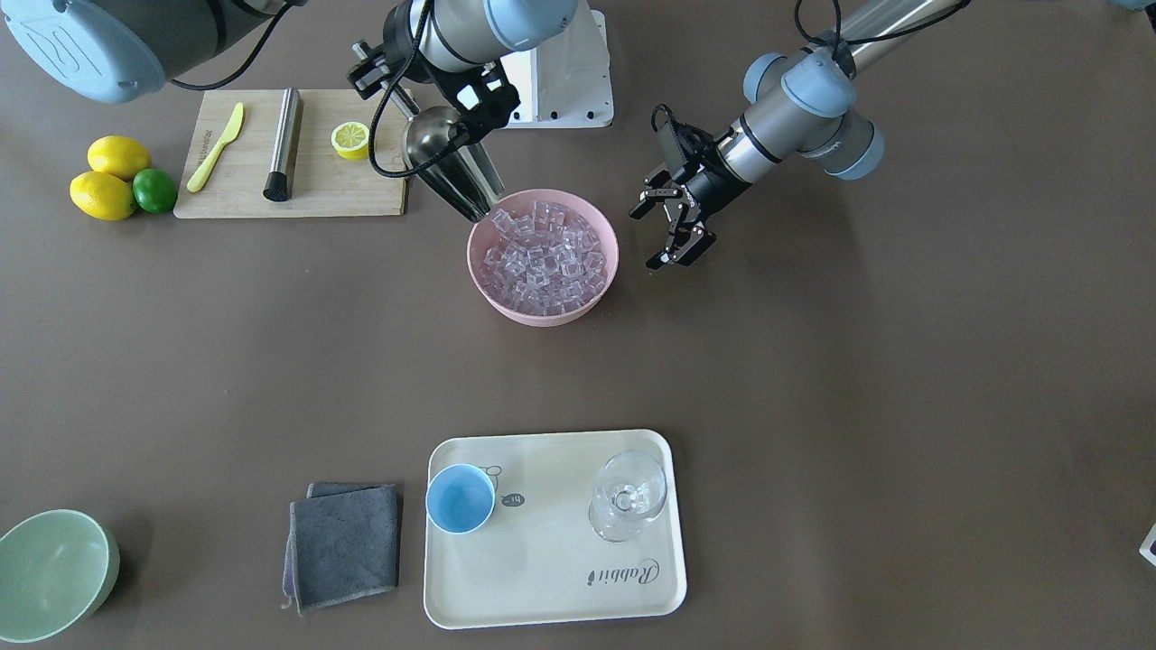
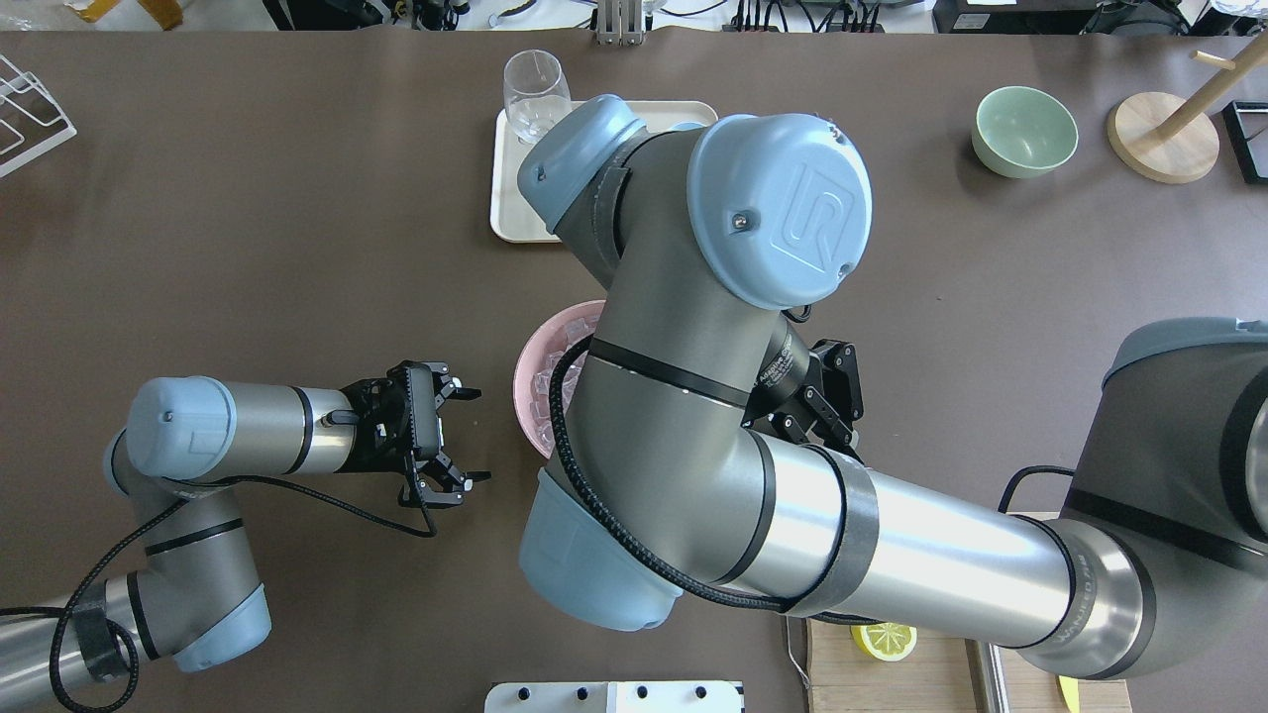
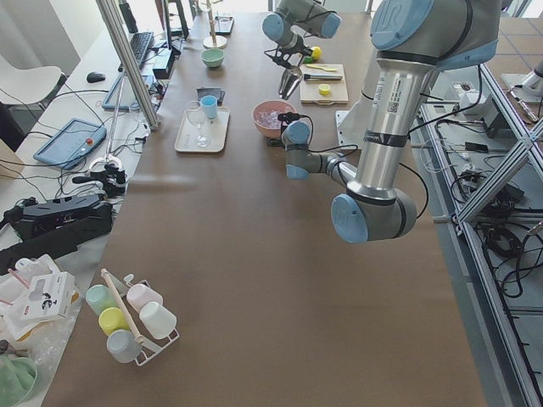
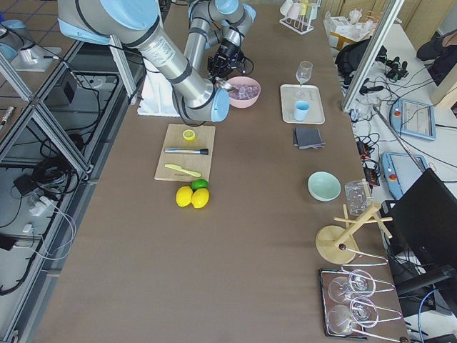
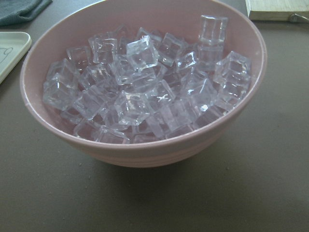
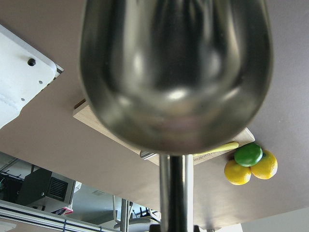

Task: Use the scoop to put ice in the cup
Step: 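Lower the scoop into the ice cubes with the right gripper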

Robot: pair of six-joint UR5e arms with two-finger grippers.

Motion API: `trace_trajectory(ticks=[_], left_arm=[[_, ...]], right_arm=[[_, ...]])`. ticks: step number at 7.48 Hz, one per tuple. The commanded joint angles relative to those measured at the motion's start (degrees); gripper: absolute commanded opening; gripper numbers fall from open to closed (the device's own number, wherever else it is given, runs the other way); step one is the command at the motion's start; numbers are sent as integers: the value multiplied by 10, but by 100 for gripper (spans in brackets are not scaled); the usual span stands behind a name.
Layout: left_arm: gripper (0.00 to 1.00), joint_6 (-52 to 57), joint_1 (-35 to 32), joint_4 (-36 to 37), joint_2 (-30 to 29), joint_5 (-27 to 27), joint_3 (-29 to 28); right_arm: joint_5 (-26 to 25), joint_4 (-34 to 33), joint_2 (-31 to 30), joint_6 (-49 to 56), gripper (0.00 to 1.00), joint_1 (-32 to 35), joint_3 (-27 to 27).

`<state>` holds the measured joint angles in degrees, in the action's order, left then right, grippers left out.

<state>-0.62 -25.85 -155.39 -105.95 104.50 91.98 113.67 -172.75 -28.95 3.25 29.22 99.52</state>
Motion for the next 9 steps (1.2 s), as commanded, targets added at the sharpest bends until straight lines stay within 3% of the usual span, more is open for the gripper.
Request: trace_trajectory(ticks=[1, 4, 9], left_arm=[[99, 1, 0, 1, -6, 0, -6], [99, 0, -2, 1, -10, -2, -10], [99, -1, -3, 1, -18, -22, -15]], right_arm=[[-41, 0, 22, 0, 0, -14, -46], [-51, 13, 61, 23, 0, -14, -115], [-67, 29, 66, 23, 0, -14, -158]])
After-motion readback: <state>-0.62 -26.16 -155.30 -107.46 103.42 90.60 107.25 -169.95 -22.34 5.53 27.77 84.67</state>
